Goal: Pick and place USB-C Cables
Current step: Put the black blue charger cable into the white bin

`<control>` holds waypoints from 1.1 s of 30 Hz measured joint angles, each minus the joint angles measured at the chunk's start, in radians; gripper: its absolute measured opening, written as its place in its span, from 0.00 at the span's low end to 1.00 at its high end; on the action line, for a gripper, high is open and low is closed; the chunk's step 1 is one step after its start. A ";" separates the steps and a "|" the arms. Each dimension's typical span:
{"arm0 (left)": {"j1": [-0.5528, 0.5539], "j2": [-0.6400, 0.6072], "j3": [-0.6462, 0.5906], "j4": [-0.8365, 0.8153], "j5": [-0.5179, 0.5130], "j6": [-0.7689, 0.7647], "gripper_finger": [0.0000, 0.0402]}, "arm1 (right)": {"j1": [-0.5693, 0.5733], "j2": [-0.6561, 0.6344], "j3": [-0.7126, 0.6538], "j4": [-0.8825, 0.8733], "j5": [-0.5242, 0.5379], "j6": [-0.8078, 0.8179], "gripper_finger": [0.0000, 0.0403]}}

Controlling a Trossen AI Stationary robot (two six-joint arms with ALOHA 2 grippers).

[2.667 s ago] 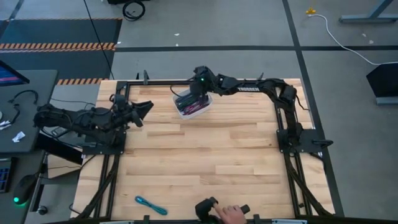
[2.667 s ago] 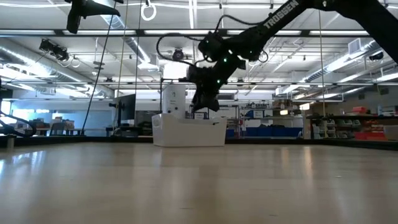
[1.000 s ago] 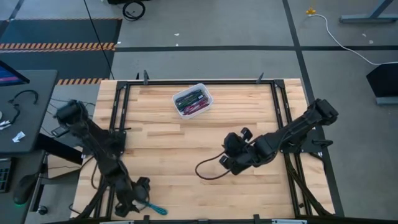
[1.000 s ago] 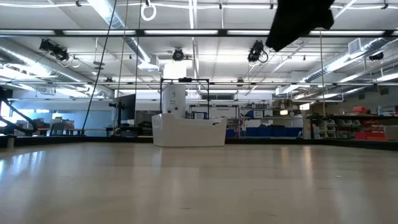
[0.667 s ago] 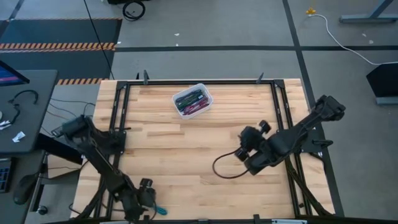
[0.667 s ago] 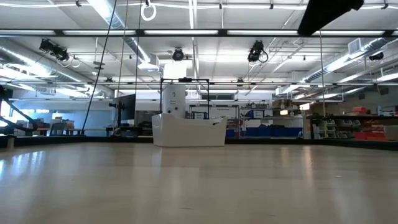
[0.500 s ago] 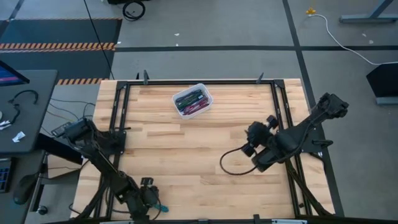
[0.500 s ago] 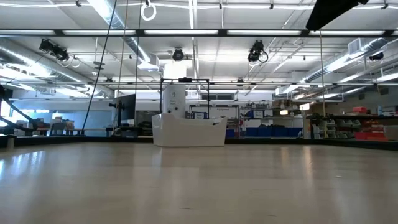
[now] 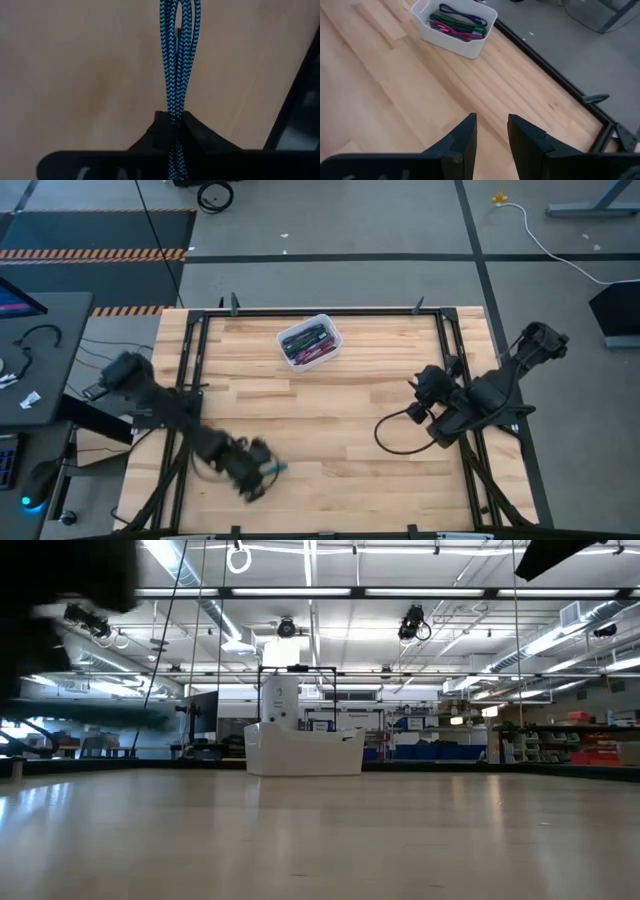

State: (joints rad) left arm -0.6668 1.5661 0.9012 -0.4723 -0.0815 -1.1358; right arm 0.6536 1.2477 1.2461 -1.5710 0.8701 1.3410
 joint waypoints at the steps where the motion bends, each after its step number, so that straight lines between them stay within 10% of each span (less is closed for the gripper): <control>1: 0.048 -0.035 0.000 -0.003 -0.023 0.022 0.06 | 0.013 -0.005 -0.010 0.000 0.000 0.017 0.28; 8: 0.470 -0.157 0.122 -0.011 -0.074 0.337 0.06 | 0.100 -0.006 -0.146 0.133 -0.012 0.130 0.28; 17: 0.967 0.052 0.510 -0.051 0.047 0.723 0.06 | 0.144 -0.005 -0.209 0.368 -0.033 0.125 0.28; 26: 1.098 0.372 0.797 -0.251 0.080 0.985 0.06 | 0.144 -0.006 -0.205 0.452 -0.034 0.126 0.28; 33: 1.094 0.427 0.751 -0.343 0.051 1.025 0.08 | 0.142 -0.006 -0.205 0.524 -0.029 0.126 0.28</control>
State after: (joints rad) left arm 0.4274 1.9930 1.6526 -0.8151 -0.0302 -0.1107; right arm 0.7956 1.2419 1.0412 -1.0471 0.8413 1.4673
